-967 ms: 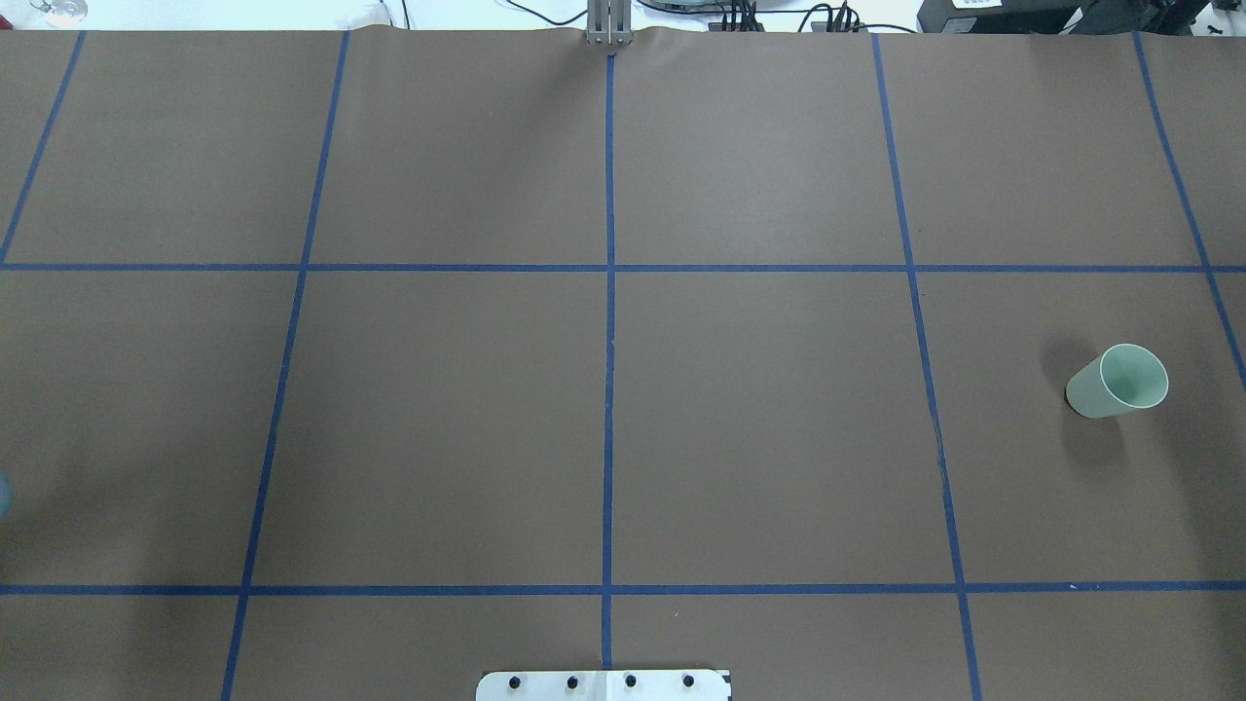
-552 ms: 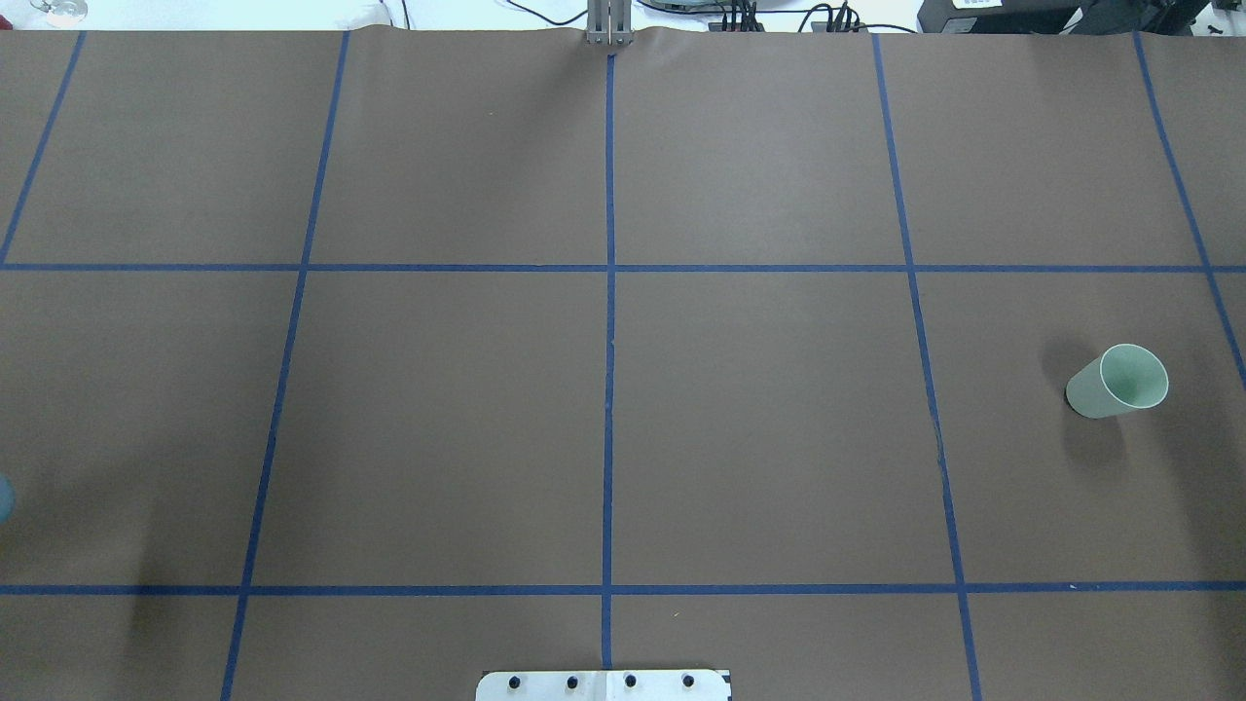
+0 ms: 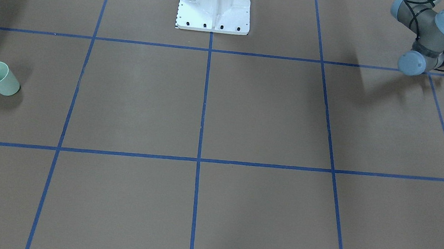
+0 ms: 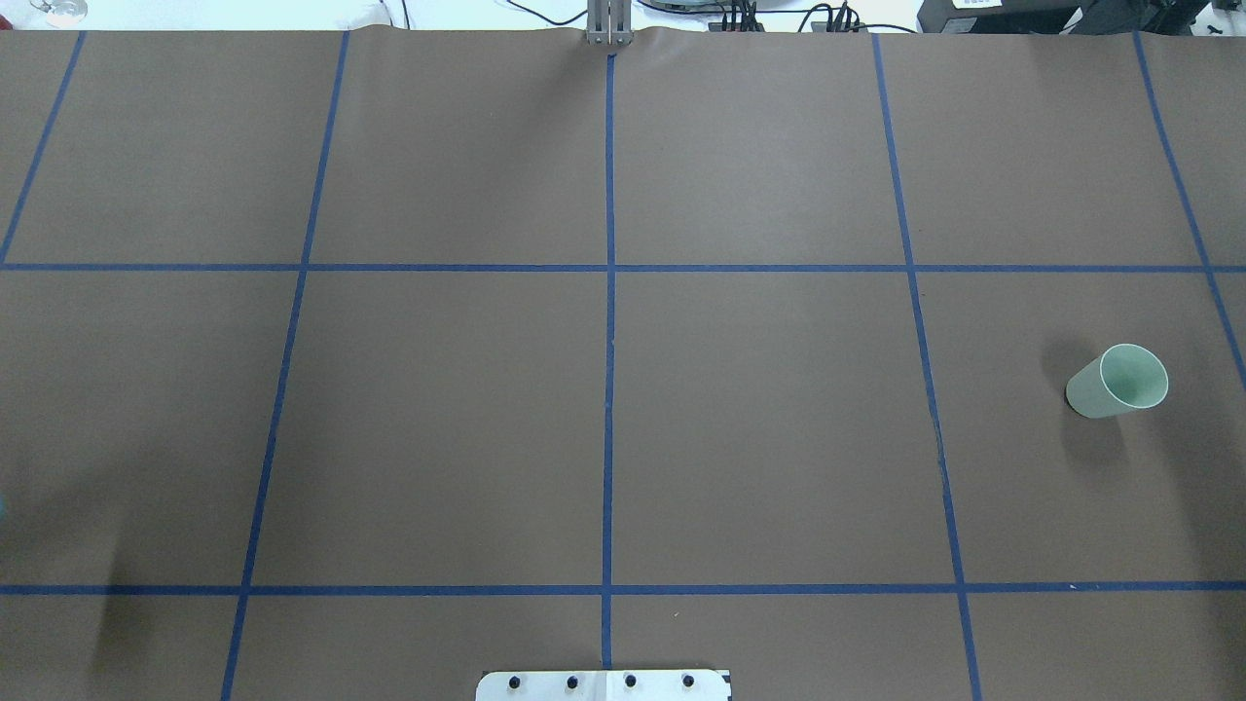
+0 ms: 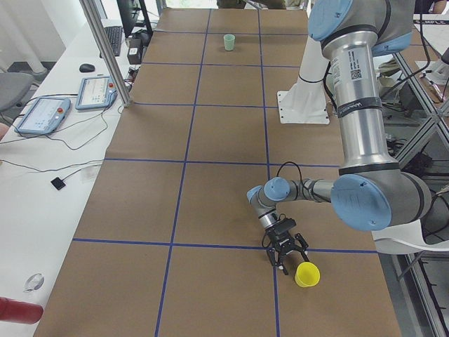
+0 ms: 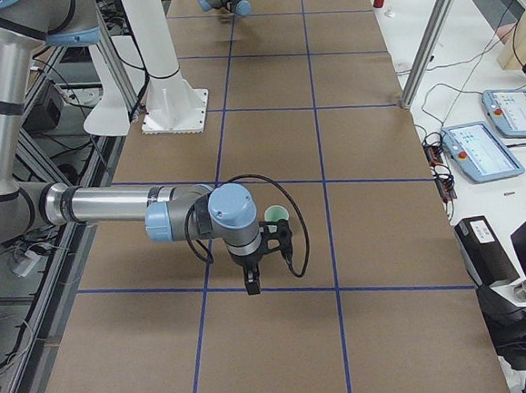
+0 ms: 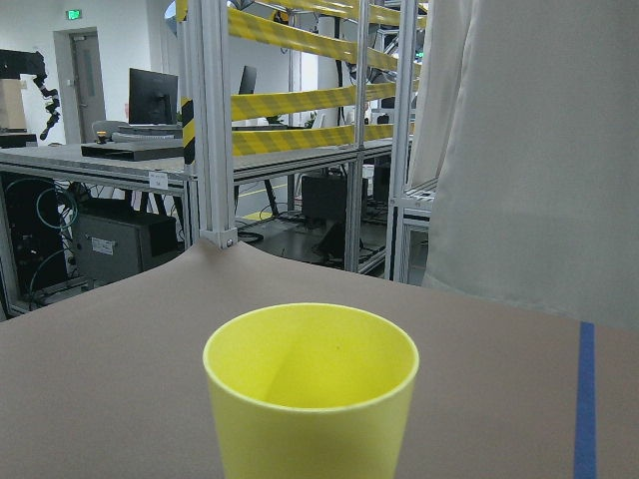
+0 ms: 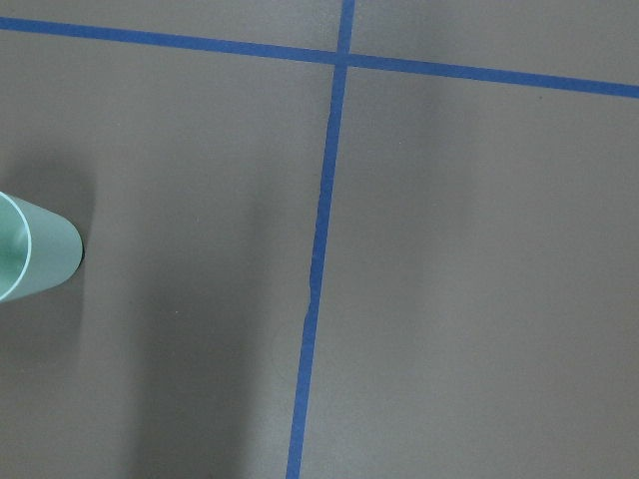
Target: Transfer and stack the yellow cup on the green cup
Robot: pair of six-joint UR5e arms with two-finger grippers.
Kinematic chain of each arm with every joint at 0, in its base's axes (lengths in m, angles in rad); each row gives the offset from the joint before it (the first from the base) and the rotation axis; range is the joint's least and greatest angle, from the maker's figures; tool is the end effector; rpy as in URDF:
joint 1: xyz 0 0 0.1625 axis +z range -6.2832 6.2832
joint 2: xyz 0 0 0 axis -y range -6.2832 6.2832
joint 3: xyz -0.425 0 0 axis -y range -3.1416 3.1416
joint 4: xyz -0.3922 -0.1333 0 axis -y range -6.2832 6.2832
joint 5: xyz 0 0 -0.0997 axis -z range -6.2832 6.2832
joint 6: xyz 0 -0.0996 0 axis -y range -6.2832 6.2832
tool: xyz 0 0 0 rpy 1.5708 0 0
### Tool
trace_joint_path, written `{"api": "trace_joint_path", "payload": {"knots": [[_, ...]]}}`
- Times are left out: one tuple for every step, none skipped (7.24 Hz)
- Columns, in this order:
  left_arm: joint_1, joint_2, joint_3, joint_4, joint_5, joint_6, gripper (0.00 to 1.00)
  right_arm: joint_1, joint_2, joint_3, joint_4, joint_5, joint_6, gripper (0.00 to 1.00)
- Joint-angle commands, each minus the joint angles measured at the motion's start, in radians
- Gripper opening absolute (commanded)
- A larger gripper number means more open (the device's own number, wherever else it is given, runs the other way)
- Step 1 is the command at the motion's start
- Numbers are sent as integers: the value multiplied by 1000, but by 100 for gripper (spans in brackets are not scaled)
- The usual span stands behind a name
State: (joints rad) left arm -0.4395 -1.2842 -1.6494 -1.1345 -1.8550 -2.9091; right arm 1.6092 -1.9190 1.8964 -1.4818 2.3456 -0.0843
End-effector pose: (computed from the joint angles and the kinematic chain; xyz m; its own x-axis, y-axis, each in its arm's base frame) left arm 0.2139 -0.2170 0.7875 -0.3790 -0.8539 0.3565 0.8333 -0.1474 0.5328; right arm 0.0771 -0.3486 0.6353 0.7165 -0.1028 0.6900 0.0221 0.9919 0.1249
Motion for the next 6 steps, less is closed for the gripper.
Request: {"api": "trace_joint_path", "payload": {"knots": [[19, 0, 40, -11, -18, -8, 100, -3, 0, 7, 0, 0, 0, 100], [27, 0, 66, -25, -35, -10, 100, -3, 0, 7, 0, 1, 0, 100], [37, 2, 91, -43, -38, -12, 100, -3, -2, 15, -2, 1, 0, 100], [48, 2, 105, -59, -53, -15, 100, -3, -2, 16, -2, 1, 0, 100], [60, 3, 106, -59, -64, -16, 100, -3, -8, 29, -3, 1, 0, 100], [71, 3, 109, -60, -72, -21, 100, -3, -12, 44, -5, 1, 0, 100]]}}
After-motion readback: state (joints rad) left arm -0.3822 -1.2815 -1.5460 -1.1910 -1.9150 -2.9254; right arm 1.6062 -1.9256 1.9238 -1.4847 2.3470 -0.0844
